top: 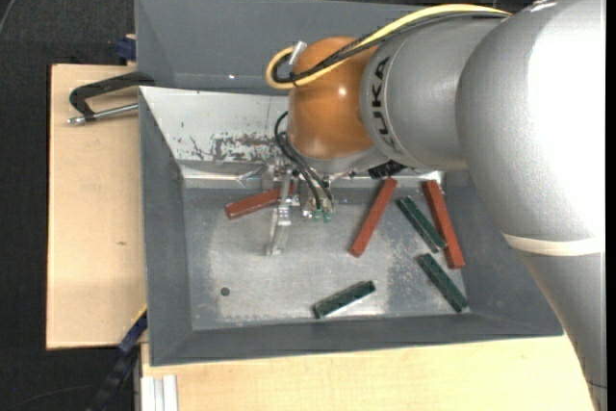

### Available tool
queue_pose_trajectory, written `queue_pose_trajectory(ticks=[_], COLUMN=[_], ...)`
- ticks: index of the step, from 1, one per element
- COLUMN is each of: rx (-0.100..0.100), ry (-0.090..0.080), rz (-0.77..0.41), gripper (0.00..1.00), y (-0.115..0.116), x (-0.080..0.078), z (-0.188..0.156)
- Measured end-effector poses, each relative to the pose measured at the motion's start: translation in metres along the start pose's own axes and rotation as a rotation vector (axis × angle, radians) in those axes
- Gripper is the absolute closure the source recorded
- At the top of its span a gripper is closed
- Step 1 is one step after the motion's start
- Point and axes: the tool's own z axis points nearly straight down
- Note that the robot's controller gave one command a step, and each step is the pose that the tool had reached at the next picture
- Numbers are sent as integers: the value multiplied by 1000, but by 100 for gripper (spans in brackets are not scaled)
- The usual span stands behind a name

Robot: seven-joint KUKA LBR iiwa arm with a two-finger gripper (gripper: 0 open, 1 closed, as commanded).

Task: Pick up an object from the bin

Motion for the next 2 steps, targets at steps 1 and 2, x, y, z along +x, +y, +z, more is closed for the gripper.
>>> queue_pose_trajectory(ticks=[1, 2], rx=[-4, -5], ry=[-8, -22], rz=[-2, -42], gripper=[100, 100], y=[2, -15], x=[-2, 6], z=[-5, -142])
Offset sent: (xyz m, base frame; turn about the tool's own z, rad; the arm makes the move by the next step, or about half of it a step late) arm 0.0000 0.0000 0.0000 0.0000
